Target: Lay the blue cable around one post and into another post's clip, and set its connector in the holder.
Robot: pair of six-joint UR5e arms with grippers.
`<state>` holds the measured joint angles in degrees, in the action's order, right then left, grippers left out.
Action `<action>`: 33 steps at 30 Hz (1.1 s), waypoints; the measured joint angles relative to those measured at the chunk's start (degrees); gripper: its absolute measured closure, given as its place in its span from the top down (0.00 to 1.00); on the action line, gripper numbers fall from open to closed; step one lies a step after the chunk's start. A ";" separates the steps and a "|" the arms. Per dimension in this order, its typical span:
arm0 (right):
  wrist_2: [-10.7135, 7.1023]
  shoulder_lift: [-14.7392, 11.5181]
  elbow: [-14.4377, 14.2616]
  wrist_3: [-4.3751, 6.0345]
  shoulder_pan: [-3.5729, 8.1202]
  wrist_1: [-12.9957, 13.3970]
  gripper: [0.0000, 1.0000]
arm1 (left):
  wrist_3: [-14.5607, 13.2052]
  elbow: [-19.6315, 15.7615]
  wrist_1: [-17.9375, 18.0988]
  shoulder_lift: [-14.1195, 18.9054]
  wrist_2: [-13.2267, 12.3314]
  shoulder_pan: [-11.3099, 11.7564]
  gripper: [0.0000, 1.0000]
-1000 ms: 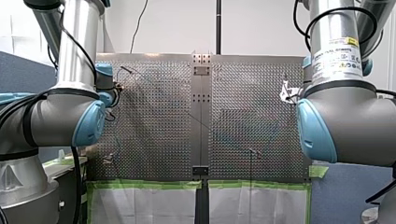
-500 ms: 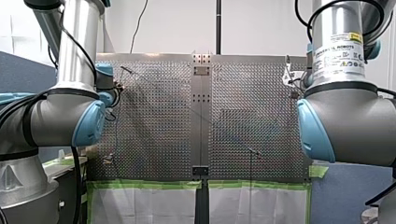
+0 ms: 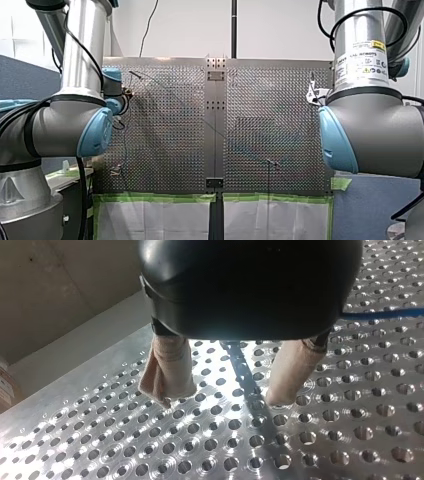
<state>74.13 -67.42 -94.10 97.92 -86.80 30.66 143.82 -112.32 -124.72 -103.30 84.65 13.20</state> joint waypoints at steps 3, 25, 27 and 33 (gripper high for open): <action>-0.65 0.52 0.40 0.00 0.12 -0.21 0.00 | 0.02 0.00 0.00 0.00 -0.01 -0.02 1.00; -8.44 4.77 7.86 -0.51 0.57 -6.52 0.00 | -0.04 0.01 0.04 0.02 -0.32 -0.67 1.00; -8.98 5.01 8.34 -0.49 0.60 -6.72 0.00 | -0.04 0.01 0.04 0.02 -0.32 -0.74 1.00; -9.94 5.41 9.12 -0.39 0.78 -6.76 0.00 | -0.14 0.01 0.00 0.05 -0.32 -0.96 1.00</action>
<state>64.19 -62.01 -84.98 97.52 -86.02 23.90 143.68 -112.31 -124.72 -103.25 84.33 12.24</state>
